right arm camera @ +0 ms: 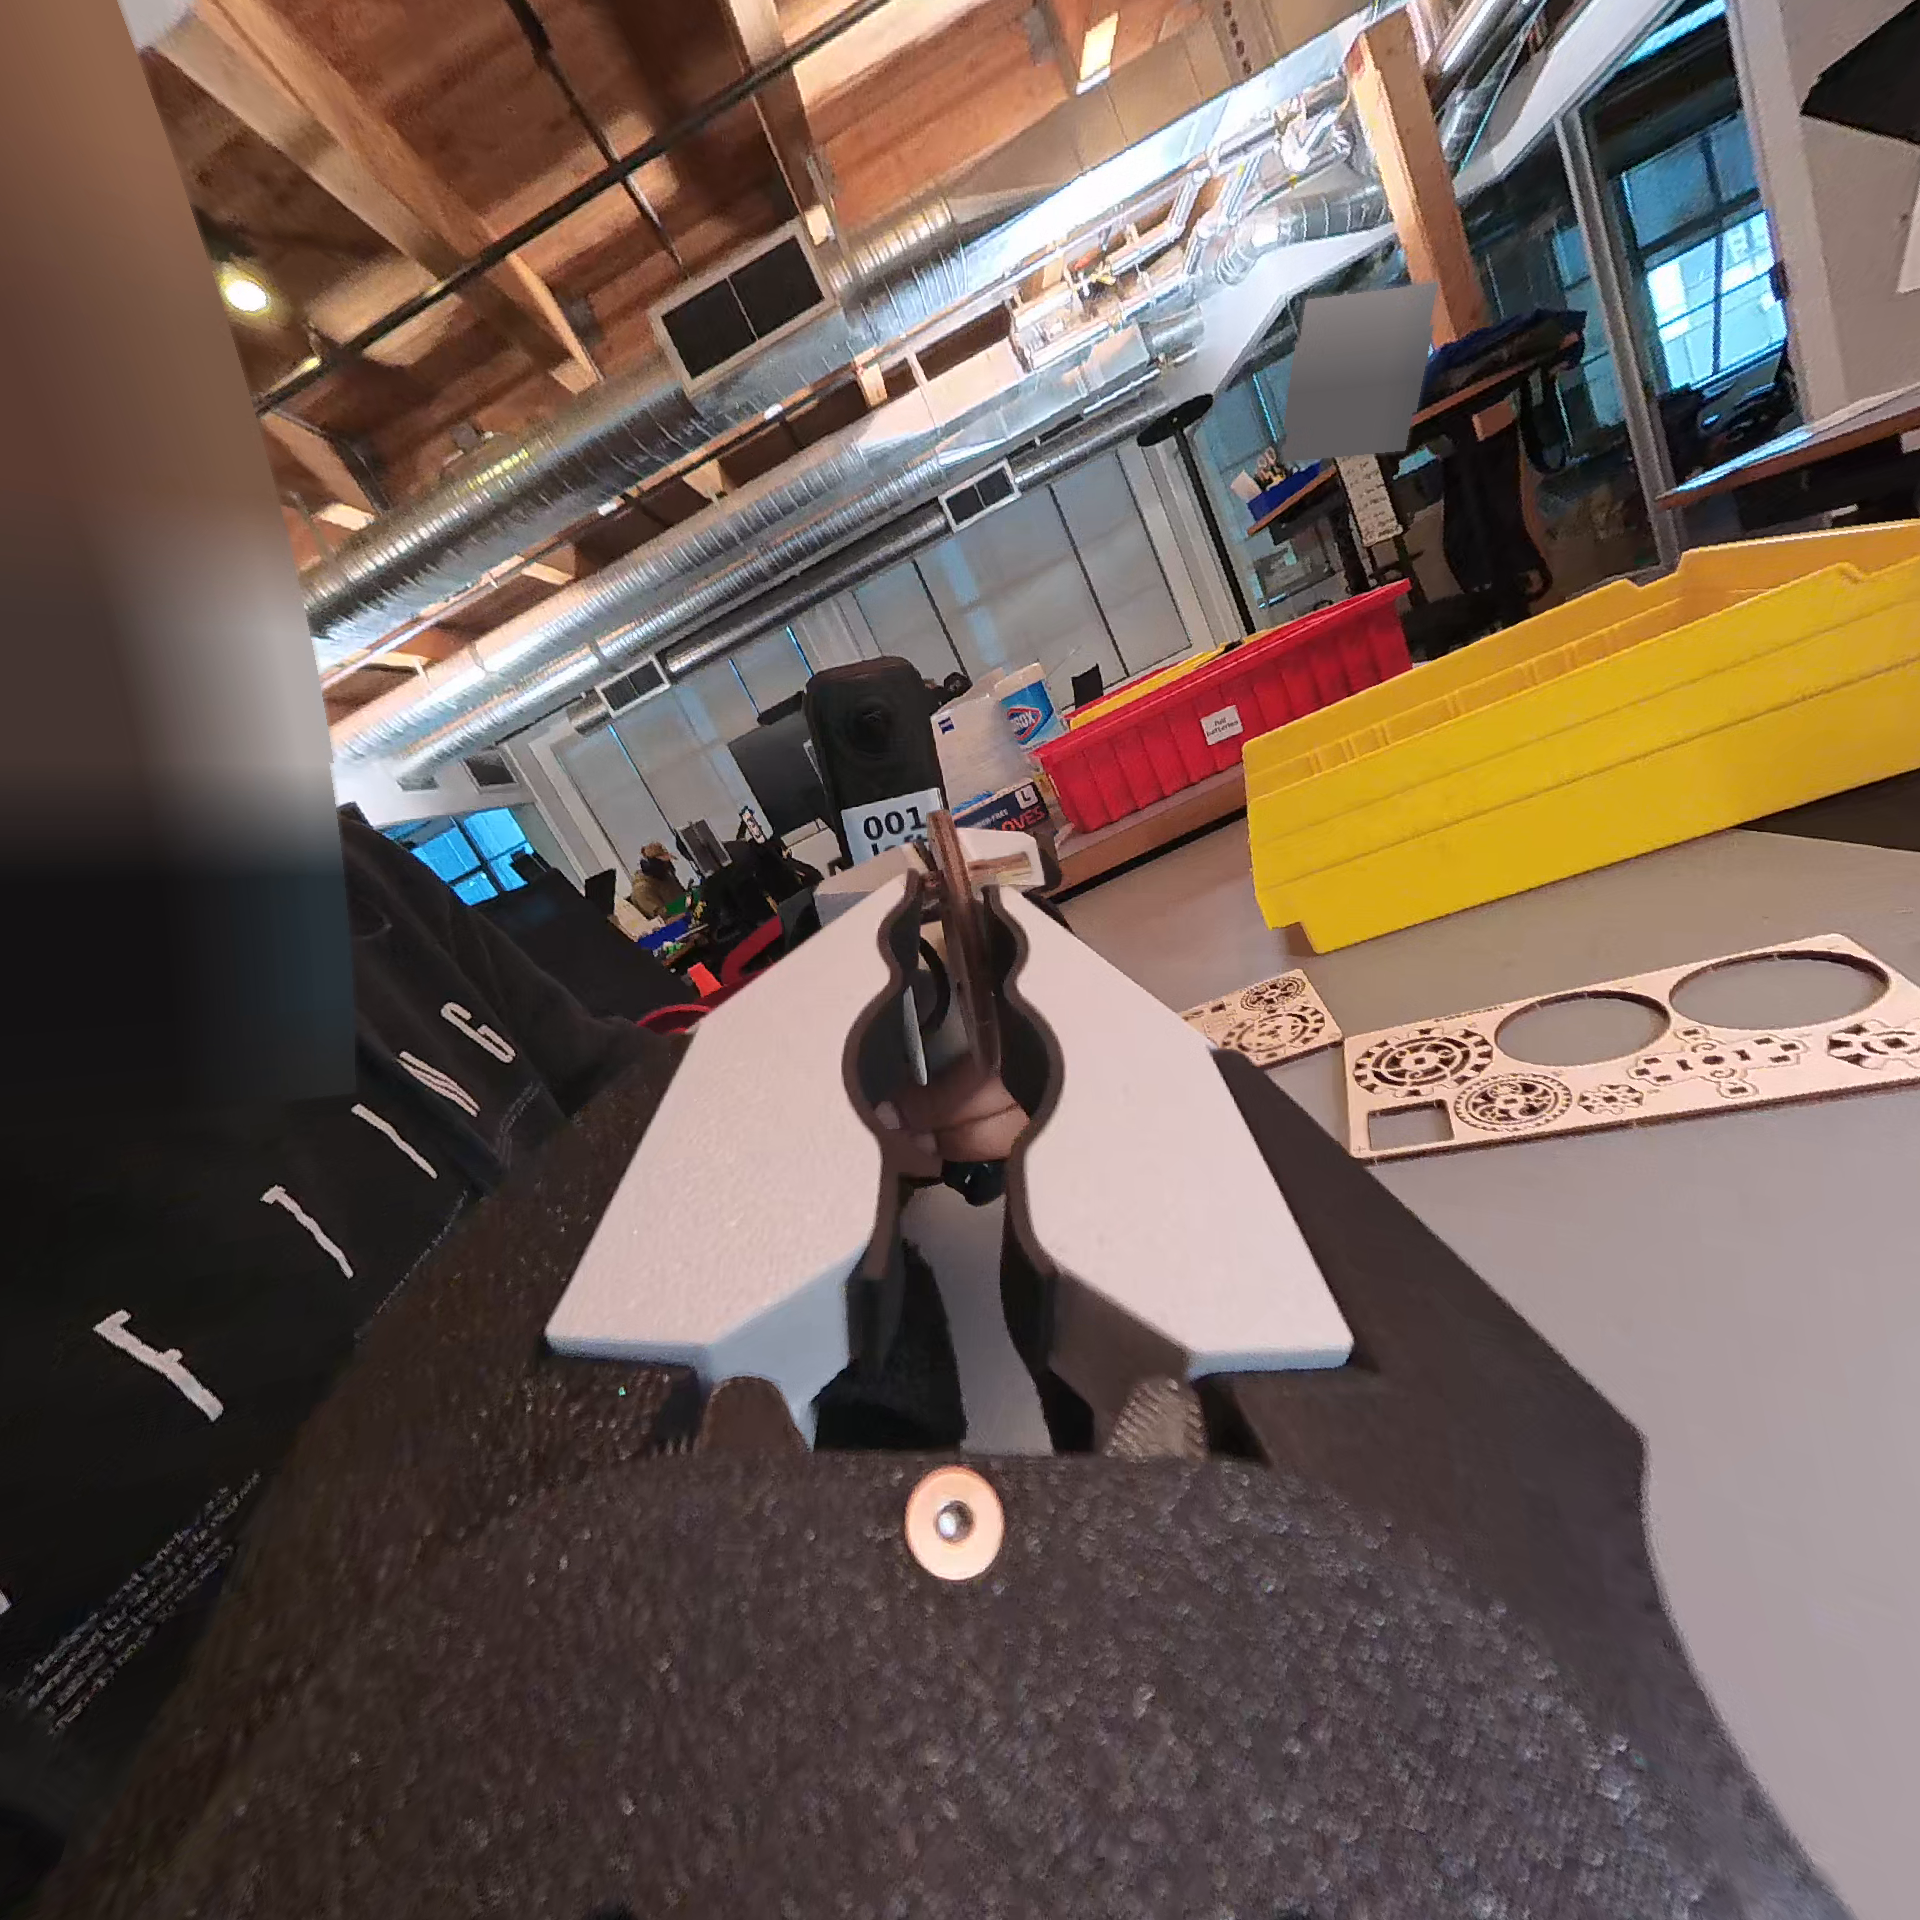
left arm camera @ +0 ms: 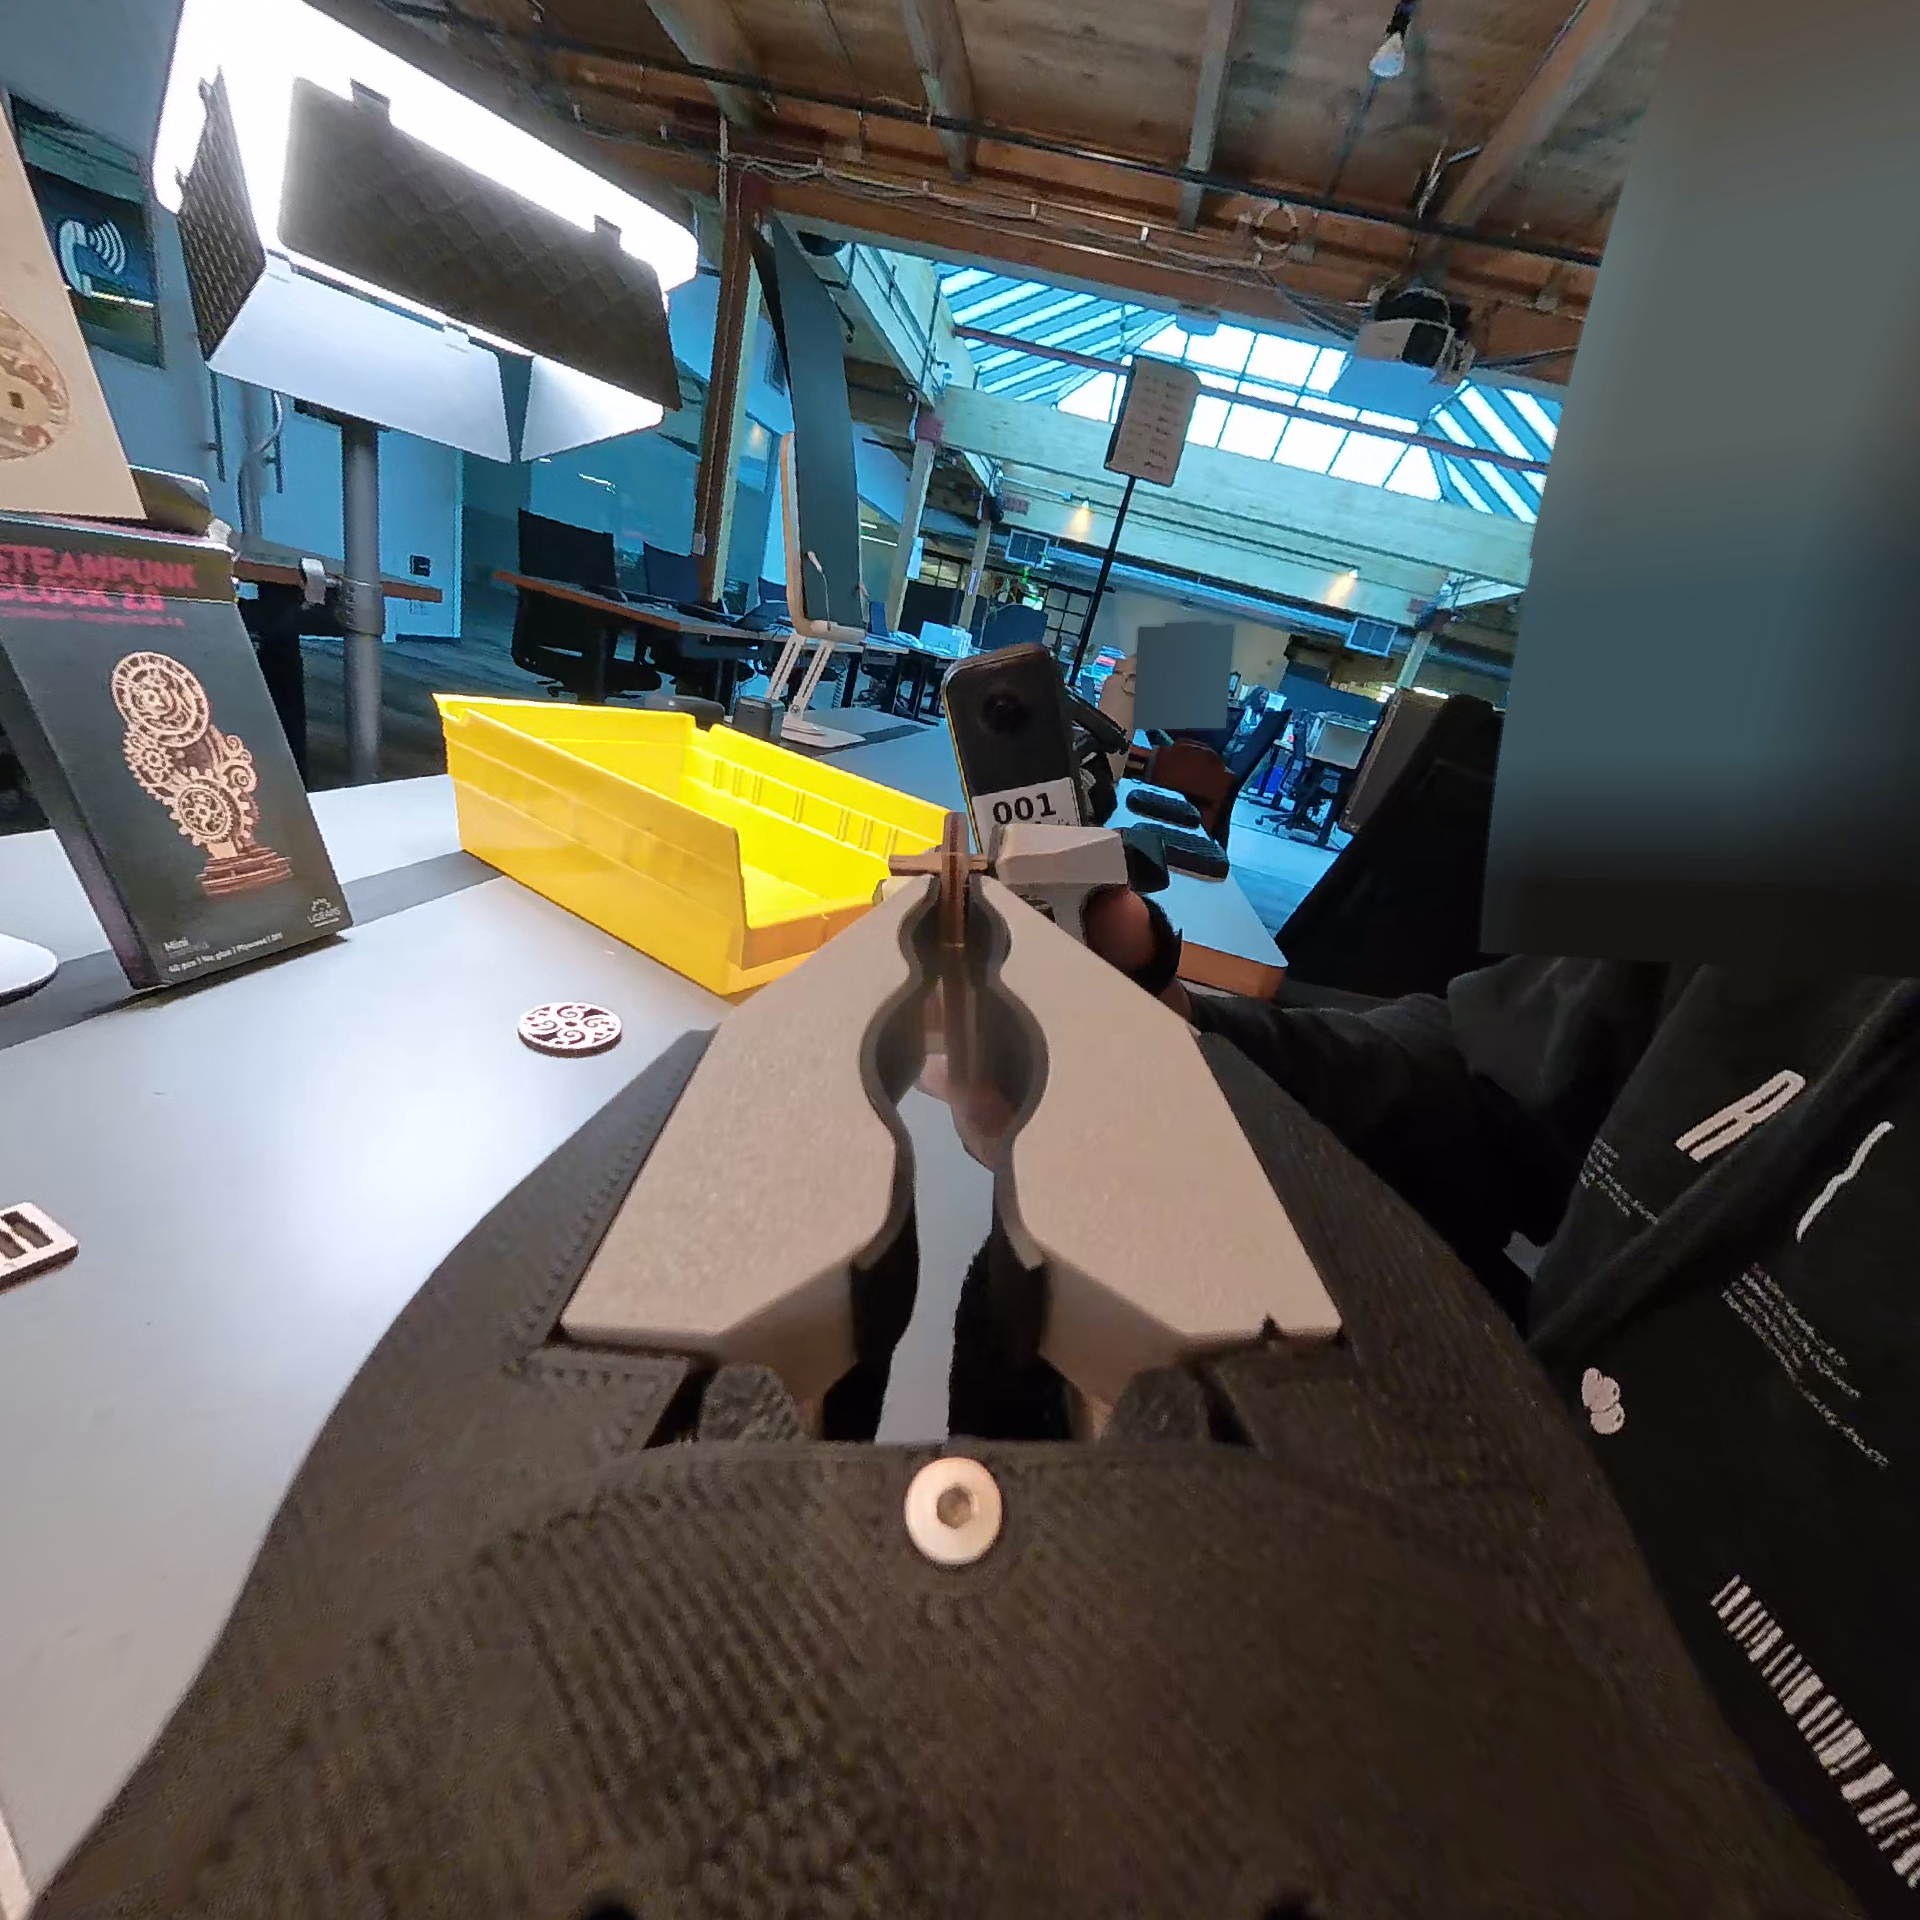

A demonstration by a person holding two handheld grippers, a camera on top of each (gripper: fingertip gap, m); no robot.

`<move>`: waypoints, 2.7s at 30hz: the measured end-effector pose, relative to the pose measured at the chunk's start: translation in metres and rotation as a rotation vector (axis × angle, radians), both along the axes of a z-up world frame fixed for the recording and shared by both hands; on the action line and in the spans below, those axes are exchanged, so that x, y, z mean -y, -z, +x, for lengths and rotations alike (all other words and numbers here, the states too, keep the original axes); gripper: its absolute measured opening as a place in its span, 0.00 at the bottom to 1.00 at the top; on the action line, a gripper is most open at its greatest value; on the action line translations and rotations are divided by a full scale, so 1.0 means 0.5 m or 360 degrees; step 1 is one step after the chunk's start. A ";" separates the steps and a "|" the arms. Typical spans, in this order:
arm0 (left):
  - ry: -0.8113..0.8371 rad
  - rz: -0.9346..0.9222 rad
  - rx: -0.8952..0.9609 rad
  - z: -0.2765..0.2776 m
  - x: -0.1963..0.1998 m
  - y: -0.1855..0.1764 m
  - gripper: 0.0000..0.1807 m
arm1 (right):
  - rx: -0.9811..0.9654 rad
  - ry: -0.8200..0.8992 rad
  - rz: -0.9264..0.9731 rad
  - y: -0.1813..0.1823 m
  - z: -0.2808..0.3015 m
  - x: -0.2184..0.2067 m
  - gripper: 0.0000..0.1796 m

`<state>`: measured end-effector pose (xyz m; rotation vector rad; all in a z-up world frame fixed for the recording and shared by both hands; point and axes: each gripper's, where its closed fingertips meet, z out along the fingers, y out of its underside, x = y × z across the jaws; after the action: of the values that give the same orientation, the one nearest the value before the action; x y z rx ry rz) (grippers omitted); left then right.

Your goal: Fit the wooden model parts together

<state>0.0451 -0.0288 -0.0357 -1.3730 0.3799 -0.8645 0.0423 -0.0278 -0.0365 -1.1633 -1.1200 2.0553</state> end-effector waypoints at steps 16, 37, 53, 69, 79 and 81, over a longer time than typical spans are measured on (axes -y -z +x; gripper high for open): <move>0.0186 -0.0204 -0.0316 -0.005 0.008 0.035 0.02 | 0.0210 0.0031 0.0358 0.041 -0.011 0.020 0.03; 0.0052 -0.0108 -0.0125 -0.002 0.008 0.004 0.01 | 0.0072 0.0094 0.0098 0.009 -0.011 0.013 0.04; 0.0098 0.0017 -0.0244 0.003 0.022 0.019 0.01 | 0.0113 0.0000 0.0169 0.029 -0.003 0.021 0.01; 0.0172 0.0113 -0.0222 0.006 0.023 0.028 0.01 | 0.0179 -0.0073 0.0376 0.039 -0.003 0.034 0.11; -0.0120 0.0485 -0.1220 0.022 0.024 0.086 0.01 | 0.0450 -0.0372 -0.0228 0.058 0.018 -0.005 0.15; -0.0221 0.0596 -0.1523 0.026 0.019 0.107 0.01 | 0.0529 -0.0384 -0.0275 0.075 0.007 0.002 0.14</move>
<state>0.0581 -0.0386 -0.0892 -1.3589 1.0995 0.0464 0.0458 -0.0290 -0.0738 -1.5666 -1.3113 2.2304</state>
